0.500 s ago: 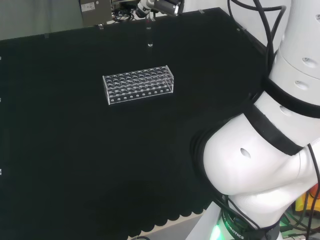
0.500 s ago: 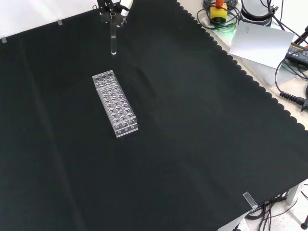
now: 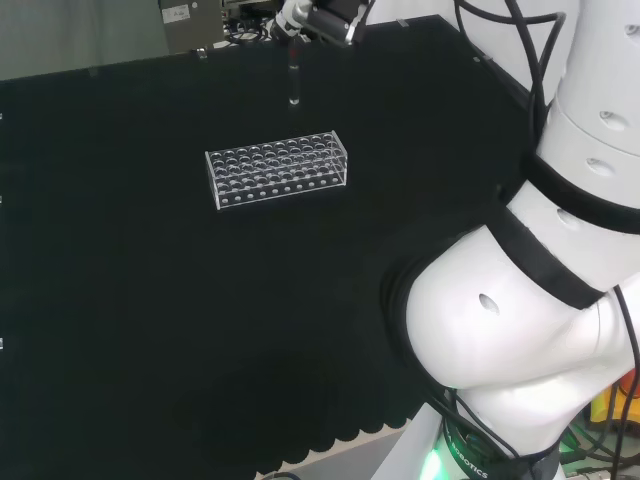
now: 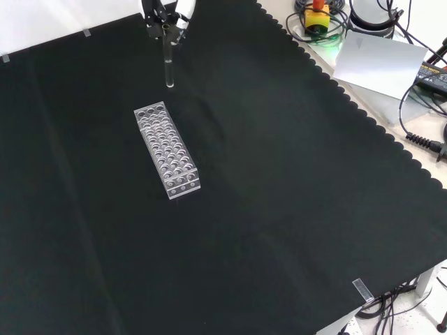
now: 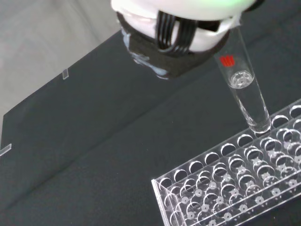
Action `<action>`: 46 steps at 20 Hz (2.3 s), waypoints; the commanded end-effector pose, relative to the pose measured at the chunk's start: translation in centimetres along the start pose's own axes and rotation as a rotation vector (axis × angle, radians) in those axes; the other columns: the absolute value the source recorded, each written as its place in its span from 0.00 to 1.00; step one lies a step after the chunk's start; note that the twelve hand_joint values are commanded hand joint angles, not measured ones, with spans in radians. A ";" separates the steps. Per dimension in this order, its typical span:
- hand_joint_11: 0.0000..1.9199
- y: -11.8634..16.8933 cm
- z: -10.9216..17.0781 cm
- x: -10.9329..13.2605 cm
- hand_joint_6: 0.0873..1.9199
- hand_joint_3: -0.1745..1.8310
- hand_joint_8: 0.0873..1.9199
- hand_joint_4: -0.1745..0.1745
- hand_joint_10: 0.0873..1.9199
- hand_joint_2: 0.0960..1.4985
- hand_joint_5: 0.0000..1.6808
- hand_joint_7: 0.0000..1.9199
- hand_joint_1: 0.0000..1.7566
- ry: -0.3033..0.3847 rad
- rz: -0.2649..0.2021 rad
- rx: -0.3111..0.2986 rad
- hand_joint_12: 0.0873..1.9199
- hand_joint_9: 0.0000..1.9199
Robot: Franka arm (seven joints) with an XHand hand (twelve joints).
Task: Put the test tube back in the rack.
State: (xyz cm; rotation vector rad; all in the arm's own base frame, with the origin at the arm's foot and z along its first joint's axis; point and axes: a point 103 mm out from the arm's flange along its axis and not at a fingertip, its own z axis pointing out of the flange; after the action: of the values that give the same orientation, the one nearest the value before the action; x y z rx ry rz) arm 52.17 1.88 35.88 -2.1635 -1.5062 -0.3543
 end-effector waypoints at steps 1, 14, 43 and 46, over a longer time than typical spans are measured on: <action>0.66 0.7 1.5 -1.6 0.06 0.15 0.03 0.00 0.10 0.55 0.85 0.97 0.81 0.018 0.025 0.008 0.41 0.74; 0.66 1.8 3.6 -2.5 0.06 0.15 0.03 0.00 0.10 0.55 0.85 0.97 0.81 0.035 0.029 0.035 0.41 0.74; 0.66 5.4 8.7 -4.2 0.07 0.15 0.03 0.00 0.10 0.55 0.85 0.97 0.81 -0.013 0.044 0.075 0.42 0.74; 0.66 5.5 8.7 -4.6 0.07 0.15 0.03 0.00 0.10 0.55 0.85 0.97 0.81 -0.018 0.050 0.074 0.42 0.74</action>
State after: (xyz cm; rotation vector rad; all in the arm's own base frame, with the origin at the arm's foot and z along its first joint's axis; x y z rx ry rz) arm 55.20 1.51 25.24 -2.1414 -1.4528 -0.2639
